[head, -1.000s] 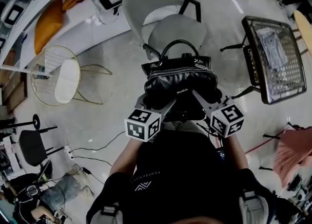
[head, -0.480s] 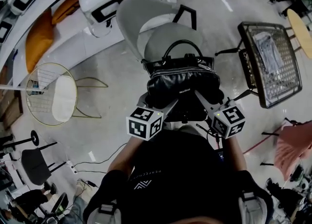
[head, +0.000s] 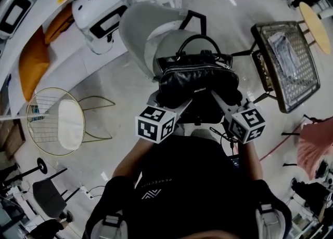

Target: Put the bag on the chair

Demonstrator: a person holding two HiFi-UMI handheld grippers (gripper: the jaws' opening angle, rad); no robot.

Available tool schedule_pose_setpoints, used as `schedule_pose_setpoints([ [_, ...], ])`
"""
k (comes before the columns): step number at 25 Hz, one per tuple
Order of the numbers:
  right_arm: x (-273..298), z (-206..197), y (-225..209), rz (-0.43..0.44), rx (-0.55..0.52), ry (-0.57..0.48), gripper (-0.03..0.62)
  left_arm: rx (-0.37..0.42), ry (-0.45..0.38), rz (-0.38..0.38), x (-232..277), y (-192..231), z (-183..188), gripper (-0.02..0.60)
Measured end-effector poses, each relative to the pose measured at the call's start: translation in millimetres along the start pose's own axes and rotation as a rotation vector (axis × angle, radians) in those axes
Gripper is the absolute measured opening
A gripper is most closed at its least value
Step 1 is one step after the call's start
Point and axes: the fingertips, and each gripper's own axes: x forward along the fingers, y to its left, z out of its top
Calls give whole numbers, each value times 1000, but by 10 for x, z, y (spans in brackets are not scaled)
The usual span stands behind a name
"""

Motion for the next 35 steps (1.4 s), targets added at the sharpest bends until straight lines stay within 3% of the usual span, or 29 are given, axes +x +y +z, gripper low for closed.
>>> schedule_pose_setpoints([
  [5,38,-52,-6,-39,-3,-56,222,63,-16,-24,48,75,-1,318],
  [11,470,362,-148,-46,-13,20,222,-10,-4,-44,159,438,412,318],
  [35,1831,753,-1242,165,-15,150,222,-179,15,148,1204,1365,1057,319],
])
